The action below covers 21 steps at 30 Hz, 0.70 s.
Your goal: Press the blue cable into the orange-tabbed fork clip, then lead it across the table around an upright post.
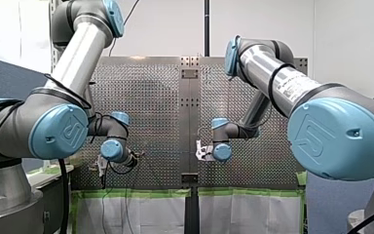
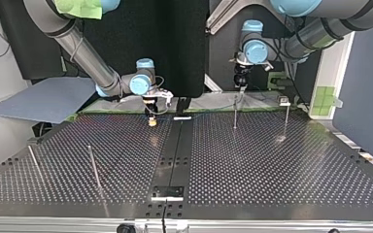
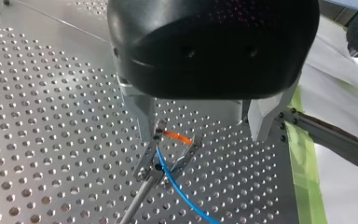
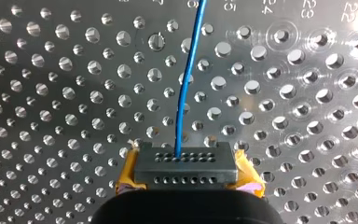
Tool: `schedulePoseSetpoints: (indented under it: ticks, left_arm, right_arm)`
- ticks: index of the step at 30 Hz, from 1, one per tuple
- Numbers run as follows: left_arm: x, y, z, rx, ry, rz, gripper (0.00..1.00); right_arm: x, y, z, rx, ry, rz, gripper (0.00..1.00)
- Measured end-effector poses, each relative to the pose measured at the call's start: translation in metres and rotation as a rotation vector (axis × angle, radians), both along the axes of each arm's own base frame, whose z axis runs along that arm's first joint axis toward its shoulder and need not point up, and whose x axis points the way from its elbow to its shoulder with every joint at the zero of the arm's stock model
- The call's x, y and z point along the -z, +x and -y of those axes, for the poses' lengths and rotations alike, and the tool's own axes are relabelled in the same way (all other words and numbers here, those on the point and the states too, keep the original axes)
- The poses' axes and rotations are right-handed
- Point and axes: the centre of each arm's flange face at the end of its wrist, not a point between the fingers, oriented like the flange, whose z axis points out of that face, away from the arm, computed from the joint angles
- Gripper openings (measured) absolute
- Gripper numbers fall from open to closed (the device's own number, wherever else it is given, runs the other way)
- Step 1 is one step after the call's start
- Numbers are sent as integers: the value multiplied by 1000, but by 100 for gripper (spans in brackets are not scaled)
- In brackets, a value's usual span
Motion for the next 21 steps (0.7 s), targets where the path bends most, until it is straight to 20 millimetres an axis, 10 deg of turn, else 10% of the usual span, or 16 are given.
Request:
schedulePoseSetpoints:
  ticks: [21]
  left_arm:
    - [-5,-18,48,40,3,69,100]
  right_arm:
    - [0,2,-2,-15,3,-1,0]
